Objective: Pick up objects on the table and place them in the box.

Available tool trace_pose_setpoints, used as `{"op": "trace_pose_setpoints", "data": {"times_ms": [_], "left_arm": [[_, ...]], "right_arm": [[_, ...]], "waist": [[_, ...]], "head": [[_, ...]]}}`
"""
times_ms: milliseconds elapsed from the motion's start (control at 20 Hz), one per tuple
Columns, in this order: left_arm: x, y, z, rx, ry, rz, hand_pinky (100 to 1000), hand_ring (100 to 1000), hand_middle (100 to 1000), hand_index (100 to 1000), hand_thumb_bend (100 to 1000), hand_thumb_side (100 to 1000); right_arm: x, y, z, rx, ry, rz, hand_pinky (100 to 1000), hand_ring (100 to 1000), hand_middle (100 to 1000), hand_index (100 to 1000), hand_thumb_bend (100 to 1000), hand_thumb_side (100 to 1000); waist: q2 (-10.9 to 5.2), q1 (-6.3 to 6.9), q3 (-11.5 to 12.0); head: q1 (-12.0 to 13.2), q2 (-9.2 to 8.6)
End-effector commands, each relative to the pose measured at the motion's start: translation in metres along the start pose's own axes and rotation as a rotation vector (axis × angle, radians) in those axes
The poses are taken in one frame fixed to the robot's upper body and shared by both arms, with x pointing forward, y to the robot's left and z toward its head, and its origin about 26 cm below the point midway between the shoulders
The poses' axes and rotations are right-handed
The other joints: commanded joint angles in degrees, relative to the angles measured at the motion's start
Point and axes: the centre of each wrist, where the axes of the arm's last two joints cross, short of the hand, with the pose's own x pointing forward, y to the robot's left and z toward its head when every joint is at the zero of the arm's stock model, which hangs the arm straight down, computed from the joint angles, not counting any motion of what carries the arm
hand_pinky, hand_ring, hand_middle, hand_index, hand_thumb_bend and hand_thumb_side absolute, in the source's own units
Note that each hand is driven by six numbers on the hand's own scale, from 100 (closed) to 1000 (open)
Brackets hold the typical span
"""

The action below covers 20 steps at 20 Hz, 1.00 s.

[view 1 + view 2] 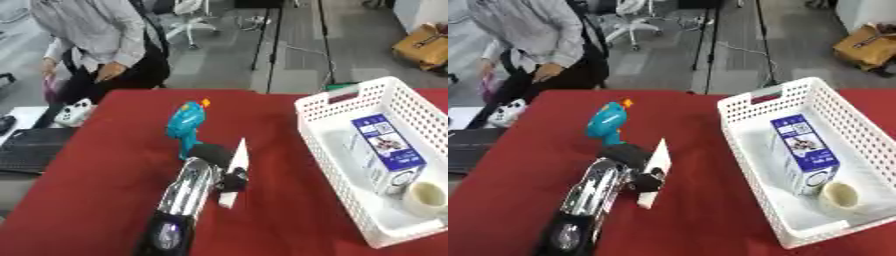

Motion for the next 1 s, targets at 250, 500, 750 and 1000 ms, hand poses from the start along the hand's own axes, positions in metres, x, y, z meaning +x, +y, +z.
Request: {"op": "trace_pose_setpoints", "data": {"times_ms": [250,500,750,1000], "left_arm": [[0.0078,-0.0120,-0.0098,-0.063,-0.029,-0.013,568,519,495,755,214,1000],[0.0086,-0.0144,-0.0122,-0.076,-0.029,-0.020,566,516,491,739,161,1000],[0.0092,-0.0149,-0.0128,-0.079,-0.028,-0.021,557,508,482,723,100,1000],[0.0091,-0.0126,-0.0114,-0.070,-0.024,-0.013,535,487,459,667,100,981]], "right_arm": [[0.0012,-0.0004,-0.0106,-0.024,-0.028,-0.016,720,661,569,607,100,514],[0.0010,-0.0004,-0.0111,-0.025,-0.029,-0.015,720,661,569,606,100,509],[0.0009,-0.0005,-0.0114,-0.026,-0.029,-0.014,720,661,568,605,100,508],[0.0009,-0.0005,-0.0117,-0.028,-0.028,-0.012,721,662,568,605,100,504]], "waist": [[-0.42,-0.59,-0.3],[-0.44,-0.55,-0.3],[-0.47,-0.55,-0.4],[-0.52,-0.61,-0.4]], "head": [[0.3,-0.64],[0.3,-0.65],[0.3,-0.65],[0.4,-0.89]]}}
